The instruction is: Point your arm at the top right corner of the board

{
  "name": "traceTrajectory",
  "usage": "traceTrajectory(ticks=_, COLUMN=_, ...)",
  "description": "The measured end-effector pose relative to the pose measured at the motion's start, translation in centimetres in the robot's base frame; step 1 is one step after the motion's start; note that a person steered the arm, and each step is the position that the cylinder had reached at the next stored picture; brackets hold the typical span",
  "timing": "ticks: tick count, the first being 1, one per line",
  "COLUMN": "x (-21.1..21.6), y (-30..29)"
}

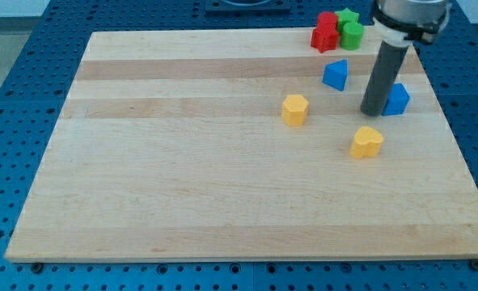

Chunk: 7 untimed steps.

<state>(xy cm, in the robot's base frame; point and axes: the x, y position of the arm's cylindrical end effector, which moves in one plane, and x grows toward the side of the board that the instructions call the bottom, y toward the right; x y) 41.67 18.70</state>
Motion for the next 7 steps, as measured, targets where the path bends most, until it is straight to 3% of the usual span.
traceTrajectory(ticks=1, x=4.5, y=0.0)
traceTrajectory(ticks=2, x=6.5, y=2.7)
traceTrajectory(ticks=3, x=5.2, y=8.8)
traceTrajectory(ticks=4, x=0.0, y=14.8)
traceTrajectory(ticks=5, x=-7.2, y=15.9)
traceTrajectory(ticks=6, x=-18.2, y=15.9)
traceTrajectory(ticks=7, x=-22.4, y=15.8)
